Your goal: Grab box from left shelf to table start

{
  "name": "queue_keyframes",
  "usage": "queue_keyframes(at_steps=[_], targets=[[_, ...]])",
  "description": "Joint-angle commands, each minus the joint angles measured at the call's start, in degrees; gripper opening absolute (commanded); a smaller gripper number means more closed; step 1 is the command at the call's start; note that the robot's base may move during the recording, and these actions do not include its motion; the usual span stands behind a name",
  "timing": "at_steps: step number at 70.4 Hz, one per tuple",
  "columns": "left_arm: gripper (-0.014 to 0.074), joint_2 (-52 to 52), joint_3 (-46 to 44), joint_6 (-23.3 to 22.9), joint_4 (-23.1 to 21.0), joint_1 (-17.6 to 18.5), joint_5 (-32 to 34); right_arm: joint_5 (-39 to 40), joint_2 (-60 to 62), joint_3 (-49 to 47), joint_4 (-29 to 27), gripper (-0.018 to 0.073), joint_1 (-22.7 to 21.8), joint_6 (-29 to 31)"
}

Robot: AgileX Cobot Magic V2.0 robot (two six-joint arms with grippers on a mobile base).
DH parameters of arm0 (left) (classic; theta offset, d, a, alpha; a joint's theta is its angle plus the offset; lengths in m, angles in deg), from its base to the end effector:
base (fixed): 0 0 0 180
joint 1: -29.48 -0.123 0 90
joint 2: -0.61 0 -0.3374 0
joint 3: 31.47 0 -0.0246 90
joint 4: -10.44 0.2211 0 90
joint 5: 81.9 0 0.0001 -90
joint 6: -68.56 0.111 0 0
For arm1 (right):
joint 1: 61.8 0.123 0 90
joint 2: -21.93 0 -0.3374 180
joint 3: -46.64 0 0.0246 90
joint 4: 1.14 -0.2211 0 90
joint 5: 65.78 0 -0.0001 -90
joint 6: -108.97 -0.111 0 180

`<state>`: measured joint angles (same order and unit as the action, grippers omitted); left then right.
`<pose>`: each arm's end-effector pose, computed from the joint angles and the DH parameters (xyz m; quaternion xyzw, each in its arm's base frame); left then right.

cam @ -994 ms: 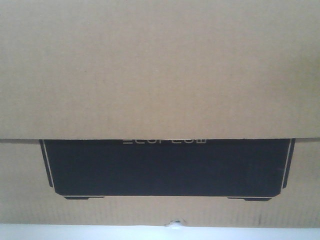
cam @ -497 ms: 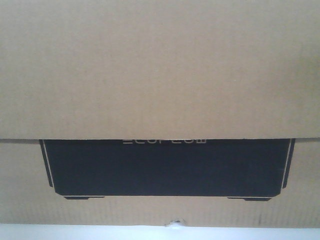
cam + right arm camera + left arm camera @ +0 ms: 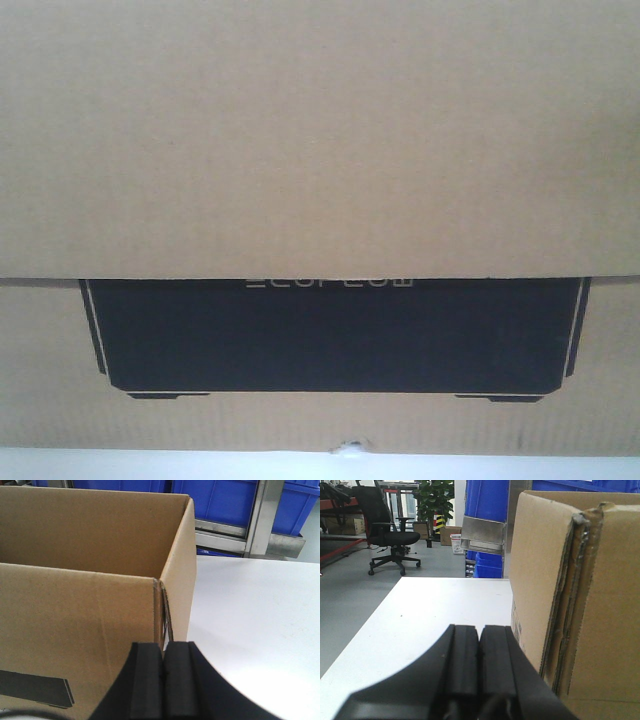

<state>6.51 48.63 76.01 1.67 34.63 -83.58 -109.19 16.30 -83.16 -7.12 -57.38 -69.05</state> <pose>-0.0059 0.0000 0.2021 0.0248 0.6921 -0.0422 0.7202 -0.0578 0.0035 0.2831 -0.0368 0.7599 0.0656 0.6457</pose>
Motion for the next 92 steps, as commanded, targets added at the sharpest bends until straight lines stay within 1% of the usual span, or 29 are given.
queue_keyframes(at_steps=[1, 6, 24, 29, 37, 41, 92], targets=[[-0.0102, -0.7, -0.02, 0.12, 0.16, -0.13, 4.44, 5.11, -0.02, -1.13, 0.1, 0.0057, 0.0, 0.53], [-0.0102, -0.7, -0.02, 0.12, 0.16, -0.13, 4.44, 7.98, -0.02, 1.47, 1.43, 0.0057, -0.12, 0.53], [-0.0102, -0.7, -0.02, 0.12, 0.06, -0.13, 4.44, 31.04, -0.02, 19.21, 5.98, 0.0057, -0.2, 0.02], [-0.0102, -0.7, -0.02, 0.12, 0.06, -0.13, 4.44, 35.97, -0.02, 23.42, 5.98, 0.0057, -1.28, -1.14], [-0.0102, -0.7, -0.02, 0.12, 0.06, -0.13, 4.44, 42.91, 0.04, 29.23, 5.46, 0.0057, -4.05, -5.05], [-0.0102, -0.7, -0.02, 0.12, 0.06, -0.13, 4.44, 40.64, 0.26, 28.91, 5.47, 0.0057, -4.96, -5.54], [-0.0102, -0.7, -0.02, 0.12, 0.06, -0.13, 4.44, 40.39, 0.46, 28.91, 5.52, 0.0057, -5.24, -5.43]])
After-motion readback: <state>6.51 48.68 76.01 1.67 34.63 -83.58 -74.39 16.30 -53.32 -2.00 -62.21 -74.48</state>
